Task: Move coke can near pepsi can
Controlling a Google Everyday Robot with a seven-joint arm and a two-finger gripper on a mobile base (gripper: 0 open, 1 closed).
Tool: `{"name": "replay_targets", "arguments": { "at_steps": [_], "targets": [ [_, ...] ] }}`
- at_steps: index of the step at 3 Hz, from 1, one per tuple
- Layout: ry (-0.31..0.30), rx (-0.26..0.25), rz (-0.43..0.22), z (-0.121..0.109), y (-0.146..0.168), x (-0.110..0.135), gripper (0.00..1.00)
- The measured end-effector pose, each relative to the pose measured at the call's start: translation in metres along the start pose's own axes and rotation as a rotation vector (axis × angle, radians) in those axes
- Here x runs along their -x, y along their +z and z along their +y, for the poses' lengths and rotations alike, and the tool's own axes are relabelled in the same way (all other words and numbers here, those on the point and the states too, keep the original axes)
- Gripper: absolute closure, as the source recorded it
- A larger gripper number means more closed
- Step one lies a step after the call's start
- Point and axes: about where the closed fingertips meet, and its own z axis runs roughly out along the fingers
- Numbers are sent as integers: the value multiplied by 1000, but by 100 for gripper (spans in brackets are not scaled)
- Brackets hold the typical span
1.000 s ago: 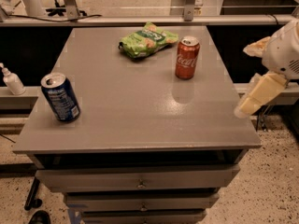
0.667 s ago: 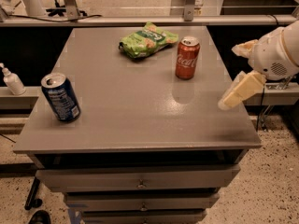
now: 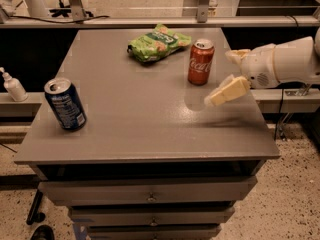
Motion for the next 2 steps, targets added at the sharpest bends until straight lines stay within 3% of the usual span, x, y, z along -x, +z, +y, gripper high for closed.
{"name": "replay_targets", "arguments": {
  "at_steps": [1, 2],
  "targets": [
    [23, -16, -130, -19, 27, 10, 0],
    [20, -44, -210, -37, 43, 21, 0]
  ]
}}
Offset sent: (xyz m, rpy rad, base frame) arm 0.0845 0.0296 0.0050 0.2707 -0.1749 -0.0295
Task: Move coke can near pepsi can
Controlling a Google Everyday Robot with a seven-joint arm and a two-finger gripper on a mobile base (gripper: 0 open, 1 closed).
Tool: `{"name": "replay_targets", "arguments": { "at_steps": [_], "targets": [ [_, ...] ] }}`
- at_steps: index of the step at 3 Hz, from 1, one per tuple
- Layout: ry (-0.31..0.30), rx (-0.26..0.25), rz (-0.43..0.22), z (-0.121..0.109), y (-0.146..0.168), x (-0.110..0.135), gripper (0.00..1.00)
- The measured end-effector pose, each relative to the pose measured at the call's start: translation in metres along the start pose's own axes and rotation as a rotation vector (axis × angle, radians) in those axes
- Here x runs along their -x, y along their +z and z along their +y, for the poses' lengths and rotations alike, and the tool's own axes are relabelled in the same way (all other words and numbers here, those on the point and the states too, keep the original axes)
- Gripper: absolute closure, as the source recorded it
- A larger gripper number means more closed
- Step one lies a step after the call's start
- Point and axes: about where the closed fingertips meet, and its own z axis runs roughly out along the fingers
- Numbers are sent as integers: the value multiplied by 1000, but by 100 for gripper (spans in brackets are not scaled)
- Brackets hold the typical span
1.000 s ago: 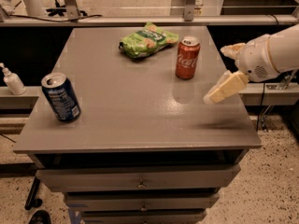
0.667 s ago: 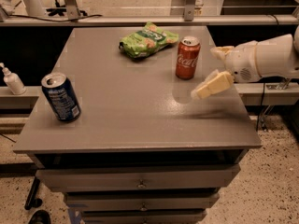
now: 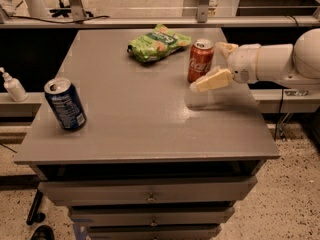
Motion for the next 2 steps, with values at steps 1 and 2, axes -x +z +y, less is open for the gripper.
{"name": "replay_targets", "arguments": {
  "at_steps": [1, 2],
  "targets": [
    [26, -21, -48, -10, 14, 5, 0],
    [81, -33, -73, -15, 27, 3, 18]
  ]
}}
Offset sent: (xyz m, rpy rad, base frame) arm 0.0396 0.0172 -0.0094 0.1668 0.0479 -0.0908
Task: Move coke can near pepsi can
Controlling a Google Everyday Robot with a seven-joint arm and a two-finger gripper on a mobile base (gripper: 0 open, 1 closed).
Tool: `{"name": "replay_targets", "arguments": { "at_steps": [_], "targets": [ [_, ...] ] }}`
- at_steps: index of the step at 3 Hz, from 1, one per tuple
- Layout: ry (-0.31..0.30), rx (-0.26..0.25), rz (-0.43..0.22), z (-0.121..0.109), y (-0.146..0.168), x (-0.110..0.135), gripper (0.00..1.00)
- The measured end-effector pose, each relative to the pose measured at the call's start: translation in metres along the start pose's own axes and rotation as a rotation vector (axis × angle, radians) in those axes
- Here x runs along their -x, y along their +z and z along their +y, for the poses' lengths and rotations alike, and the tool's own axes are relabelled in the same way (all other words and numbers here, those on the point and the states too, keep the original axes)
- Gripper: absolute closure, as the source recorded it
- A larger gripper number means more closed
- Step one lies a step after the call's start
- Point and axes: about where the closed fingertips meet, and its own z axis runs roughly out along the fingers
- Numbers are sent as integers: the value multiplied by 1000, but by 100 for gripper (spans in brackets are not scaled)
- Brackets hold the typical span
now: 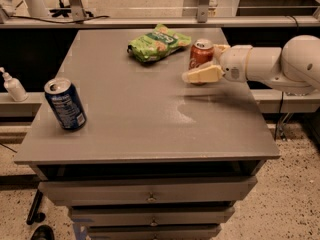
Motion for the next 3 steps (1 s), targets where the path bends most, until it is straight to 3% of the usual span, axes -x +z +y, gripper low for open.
{"name": "replay_targets", "arguments": {
  "at_steps": [3],
  "targets": [
    [36, -24, 0, -5, 1, 15, 87]
  ]
}}
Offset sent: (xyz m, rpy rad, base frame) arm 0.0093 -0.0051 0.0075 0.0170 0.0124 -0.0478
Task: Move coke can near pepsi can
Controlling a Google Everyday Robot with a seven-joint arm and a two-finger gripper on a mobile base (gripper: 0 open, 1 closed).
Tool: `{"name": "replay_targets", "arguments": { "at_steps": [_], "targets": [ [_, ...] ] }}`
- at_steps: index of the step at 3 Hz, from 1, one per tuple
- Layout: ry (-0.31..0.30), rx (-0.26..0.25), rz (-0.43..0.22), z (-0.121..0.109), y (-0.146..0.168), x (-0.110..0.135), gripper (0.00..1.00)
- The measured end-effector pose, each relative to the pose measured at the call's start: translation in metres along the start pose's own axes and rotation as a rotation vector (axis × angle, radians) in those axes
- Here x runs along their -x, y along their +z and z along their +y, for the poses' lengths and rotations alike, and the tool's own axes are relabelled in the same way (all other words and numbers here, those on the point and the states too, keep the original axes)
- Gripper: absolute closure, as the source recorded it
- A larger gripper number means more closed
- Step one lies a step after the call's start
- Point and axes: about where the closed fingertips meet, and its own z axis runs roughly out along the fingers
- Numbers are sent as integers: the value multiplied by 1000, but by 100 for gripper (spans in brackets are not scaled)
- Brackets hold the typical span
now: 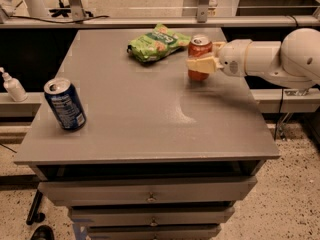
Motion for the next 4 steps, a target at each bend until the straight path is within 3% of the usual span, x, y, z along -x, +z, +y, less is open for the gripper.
{"name": "replay_targets", "arguments": {
  "at_steps": [1, 2, 3, 4],
  "targets": [
    [35, 9, 6, 8, -3, 17, 100],
    [98, 29, -5, 17, -18, 53, 100],
    [99, 34, -6, 19, -18, 52, 100],
    [61, 85, -32, 36, -5, 47, 100]
  ]
}}
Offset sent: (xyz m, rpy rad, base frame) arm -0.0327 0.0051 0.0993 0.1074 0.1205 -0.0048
